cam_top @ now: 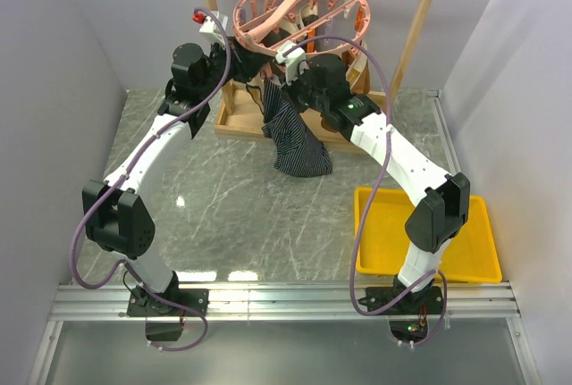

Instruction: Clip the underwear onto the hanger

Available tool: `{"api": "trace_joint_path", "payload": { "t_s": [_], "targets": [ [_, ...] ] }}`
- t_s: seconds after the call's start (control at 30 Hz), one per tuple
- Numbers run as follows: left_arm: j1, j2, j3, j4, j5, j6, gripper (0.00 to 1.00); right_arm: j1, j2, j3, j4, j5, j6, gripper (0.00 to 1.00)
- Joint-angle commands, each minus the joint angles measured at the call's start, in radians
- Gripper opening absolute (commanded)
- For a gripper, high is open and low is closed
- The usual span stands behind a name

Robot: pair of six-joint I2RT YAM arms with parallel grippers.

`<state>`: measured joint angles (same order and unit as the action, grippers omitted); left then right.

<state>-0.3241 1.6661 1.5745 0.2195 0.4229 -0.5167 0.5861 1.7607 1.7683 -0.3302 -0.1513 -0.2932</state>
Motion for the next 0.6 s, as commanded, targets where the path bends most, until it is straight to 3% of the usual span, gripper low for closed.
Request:
{"api": "trace_joint_path", "payload": {
  "t_s": [0.0,0.57],
  "targets": [
    [0.002,-0.003,-0.011,-0.038,0.030,0.012,0.00,-0.005,-0.003,0.057,0.010,-0.014,-0.017,0.00],
    [-0.001,0.012,-0.008,-0.065,0.019,0.041,0.00,-0.003,-0.020,0.098,-0.006,-0.019,-0.004,0.00]
  ]
}}
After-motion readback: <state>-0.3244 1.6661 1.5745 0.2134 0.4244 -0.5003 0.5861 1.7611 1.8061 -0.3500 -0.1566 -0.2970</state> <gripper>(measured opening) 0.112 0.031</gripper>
